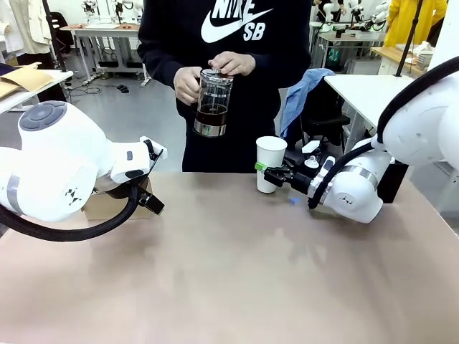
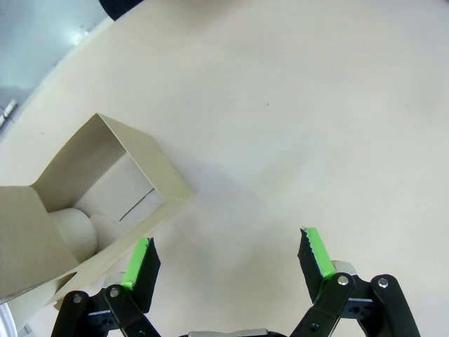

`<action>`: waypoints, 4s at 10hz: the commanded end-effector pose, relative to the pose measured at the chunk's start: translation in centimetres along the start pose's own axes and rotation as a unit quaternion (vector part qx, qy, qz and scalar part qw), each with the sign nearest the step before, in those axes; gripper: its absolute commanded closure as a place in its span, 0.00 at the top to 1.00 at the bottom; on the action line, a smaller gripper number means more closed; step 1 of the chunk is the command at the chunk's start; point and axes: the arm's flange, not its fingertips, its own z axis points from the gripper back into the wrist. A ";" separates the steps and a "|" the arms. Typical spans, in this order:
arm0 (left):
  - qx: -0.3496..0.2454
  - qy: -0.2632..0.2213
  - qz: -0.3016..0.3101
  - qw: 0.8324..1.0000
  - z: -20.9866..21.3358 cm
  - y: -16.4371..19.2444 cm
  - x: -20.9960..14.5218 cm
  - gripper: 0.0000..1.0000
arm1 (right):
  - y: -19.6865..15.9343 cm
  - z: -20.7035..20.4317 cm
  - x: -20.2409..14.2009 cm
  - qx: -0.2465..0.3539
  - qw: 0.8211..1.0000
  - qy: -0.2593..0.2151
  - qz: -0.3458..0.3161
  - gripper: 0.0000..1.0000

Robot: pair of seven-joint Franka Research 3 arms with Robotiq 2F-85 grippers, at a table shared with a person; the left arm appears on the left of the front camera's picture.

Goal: Pour a drink into a cup and package it in a carrier.
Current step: Pick up the 600 ml Paper Cup and place it in the middle top area of the table, then when a person places the Paper Cup Lid on the 600 ml Paper Cup , lift the 600 ml Paper Cup.

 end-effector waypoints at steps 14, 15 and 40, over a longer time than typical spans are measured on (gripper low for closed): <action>-0.001 -0.001 0.000 1.000 0.0 0.0 0.0 1.00 | 1.3 -0.1 2.4 0.012 1.000 0.000 0.007 0.80; -0.001 -0.001 0.000 1.000 0.0 0.0 0.0 1.00 | 1.3 -0.1 2.4 0.012 1.000 0.000 0.007 0.80; -0.001 -0.001 0.000 1.000 0.0 0.0 0.0 1.00 | 1.3 -0.1 2.4 0.012 1.000 0.000 0.007 0.80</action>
